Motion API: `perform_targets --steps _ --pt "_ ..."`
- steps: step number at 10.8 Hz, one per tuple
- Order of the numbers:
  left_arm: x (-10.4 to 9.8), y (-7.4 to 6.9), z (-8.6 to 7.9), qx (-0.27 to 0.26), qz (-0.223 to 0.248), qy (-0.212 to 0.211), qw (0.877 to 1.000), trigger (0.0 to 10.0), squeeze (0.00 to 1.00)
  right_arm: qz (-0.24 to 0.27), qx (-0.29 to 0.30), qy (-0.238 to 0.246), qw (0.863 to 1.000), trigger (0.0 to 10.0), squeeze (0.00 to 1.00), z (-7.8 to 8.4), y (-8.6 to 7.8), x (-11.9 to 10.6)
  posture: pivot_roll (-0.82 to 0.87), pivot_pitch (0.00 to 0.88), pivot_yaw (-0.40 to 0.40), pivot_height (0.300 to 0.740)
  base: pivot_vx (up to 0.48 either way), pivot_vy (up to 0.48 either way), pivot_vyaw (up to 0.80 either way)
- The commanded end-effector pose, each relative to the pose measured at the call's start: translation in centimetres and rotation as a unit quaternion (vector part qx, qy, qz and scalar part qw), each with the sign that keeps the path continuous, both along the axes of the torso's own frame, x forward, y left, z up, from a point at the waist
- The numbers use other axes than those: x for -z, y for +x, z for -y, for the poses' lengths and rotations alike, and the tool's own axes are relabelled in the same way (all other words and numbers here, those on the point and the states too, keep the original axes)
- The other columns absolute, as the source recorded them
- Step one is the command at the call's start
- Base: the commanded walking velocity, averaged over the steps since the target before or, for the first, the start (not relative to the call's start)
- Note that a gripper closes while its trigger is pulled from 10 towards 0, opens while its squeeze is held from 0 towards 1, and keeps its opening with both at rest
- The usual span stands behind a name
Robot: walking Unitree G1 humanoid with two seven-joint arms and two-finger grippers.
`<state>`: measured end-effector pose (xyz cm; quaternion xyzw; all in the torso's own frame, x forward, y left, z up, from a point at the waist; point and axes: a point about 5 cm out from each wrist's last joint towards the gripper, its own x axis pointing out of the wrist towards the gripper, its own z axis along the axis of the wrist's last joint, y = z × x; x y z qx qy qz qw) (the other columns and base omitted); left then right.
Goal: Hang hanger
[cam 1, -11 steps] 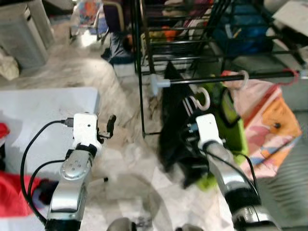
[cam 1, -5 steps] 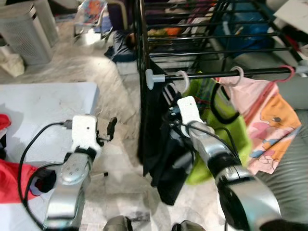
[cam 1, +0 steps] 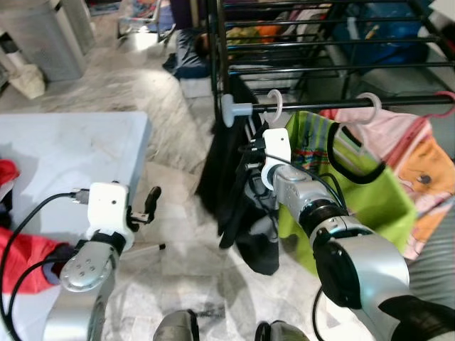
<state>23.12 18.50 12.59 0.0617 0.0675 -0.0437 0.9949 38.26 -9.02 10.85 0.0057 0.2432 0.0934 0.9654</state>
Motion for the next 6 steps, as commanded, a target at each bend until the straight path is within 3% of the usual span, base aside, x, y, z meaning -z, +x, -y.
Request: perform_targets --steps 1,3,6 --pt "-0.4 -0.4 -0.1 0.003 -0.003 0.0 1.0 10.0 0.0 0.0 -0.016 0.016 1.0 10.0 0.0 -1.2 0.2 -0.6 0.23 0.152 0.04 0.74 0.0 0.0 0.0" --pt "-0.6 -0.8 -0.1 0.007 -0.008 0.0 1.0 10.0 0.0 -0.028 -0.042 -0.006 0.999 10.0 0.0 -1.9 -0.8 0.9 0.23 0.161 0.037 0.74 0.0 0.0 0.0" --pt "-0.4 -0.7 0.4 0.012 -0.019 -0.006 1.0 10.0 0.0 -0.061 0.003 0.025 0.998 10.0 0.0 -0.3 -1.2 2.2 0.22 0.161 0.035 0.74 0.0 0.0 0.0"
